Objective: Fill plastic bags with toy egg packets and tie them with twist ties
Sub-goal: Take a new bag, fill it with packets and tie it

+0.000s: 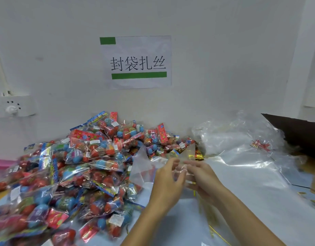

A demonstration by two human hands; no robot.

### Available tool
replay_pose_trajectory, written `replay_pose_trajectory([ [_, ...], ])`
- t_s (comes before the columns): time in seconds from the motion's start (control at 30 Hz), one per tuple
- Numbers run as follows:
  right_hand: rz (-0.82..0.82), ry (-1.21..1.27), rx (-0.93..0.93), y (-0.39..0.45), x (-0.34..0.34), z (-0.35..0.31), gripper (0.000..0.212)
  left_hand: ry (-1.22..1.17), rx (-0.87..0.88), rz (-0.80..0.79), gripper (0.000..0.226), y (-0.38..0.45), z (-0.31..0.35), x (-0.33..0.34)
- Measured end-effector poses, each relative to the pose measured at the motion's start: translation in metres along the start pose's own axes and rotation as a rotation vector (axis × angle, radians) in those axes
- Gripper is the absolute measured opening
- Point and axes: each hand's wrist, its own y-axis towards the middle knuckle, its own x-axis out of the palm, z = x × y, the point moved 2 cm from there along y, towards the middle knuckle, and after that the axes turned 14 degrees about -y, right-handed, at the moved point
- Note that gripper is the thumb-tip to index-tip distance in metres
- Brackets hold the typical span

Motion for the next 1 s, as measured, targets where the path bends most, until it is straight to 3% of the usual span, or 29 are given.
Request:
replay_pose_trajectory([
  [0.33,0.157,-0.282,-0.165,-0.007,0.017,0.002,0.029,-0.052,0.006,0.112,0.019,-0.006,-0.009,-0.019],
  [0.73,0.12,-0.301,-0.225,-0.013,0.017,-0.004,0.025,-0.083,0.016,0.149,0.02,-0.007,-0.01,-0.024],
  [1.0,0.122,-0.269,-0.223,-0.009,0.009,-0.009,0.026,0.125,0.154,0.23,0.019,-0.007,-0.007,-0.028],
])
